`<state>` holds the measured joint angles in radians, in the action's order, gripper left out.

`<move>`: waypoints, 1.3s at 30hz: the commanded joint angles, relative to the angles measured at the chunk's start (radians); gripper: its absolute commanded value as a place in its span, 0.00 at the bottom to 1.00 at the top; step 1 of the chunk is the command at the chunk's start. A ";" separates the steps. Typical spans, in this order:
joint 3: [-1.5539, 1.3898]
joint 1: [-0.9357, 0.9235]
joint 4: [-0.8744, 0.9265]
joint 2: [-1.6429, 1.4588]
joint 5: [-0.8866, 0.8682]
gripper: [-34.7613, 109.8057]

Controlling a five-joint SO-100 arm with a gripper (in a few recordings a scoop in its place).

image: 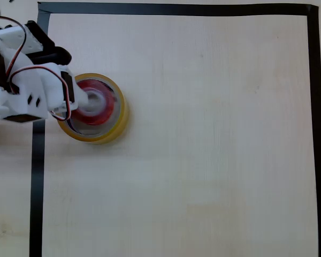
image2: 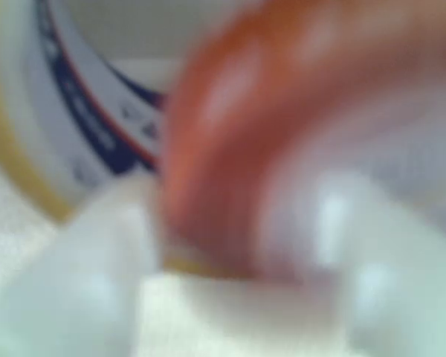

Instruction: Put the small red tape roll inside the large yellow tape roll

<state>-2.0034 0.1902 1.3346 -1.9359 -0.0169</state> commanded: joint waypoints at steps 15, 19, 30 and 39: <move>0.089 -0.123 0.029 -0.190 0.006 0.41; 0.158 -0.199 0.103 -0.321 0.021 0.40; -0.379 -0.213 0.032 -0.910 0.048 0.24; -0.853 -0.187 -0.097 -1.313 0.058 0.24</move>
<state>-2.7566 -0.0015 1.2563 -3.1263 0.0230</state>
